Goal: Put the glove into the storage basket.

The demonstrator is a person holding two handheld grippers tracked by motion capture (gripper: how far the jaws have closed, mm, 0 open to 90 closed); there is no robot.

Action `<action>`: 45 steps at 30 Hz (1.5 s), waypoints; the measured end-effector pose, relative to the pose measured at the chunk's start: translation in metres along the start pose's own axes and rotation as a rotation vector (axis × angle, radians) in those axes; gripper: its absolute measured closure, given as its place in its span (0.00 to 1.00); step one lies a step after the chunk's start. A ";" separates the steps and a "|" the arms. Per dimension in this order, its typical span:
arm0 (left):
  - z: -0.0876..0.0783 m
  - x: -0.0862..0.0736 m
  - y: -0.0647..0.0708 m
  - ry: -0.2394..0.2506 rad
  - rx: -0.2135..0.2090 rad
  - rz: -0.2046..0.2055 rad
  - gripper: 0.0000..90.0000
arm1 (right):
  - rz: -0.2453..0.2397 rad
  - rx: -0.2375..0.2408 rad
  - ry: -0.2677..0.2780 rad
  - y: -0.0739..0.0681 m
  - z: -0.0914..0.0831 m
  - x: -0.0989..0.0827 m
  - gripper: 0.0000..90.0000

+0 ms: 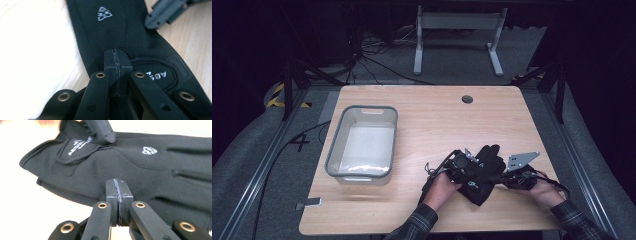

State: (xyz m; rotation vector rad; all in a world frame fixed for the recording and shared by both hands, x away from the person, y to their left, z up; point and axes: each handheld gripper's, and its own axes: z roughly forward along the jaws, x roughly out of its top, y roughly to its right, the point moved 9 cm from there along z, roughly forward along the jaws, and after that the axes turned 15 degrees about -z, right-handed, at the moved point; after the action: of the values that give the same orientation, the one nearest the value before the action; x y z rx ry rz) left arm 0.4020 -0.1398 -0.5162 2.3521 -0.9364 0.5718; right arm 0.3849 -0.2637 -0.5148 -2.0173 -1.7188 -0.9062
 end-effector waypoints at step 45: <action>0.017 0.014 0.004 -0.016 0.062 0.080 0.16 | 0.155 -0.232 0.025 0.020 -0.046 -0.058 0.26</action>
State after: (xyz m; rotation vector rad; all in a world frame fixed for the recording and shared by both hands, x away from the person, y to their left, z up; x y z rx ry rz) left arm 0.4116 -0.1591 -0.5200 2.3860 -1.0379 0.6229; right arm 0.3887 -0.3401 -0.5156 -2.2385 -1.4781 -1.1159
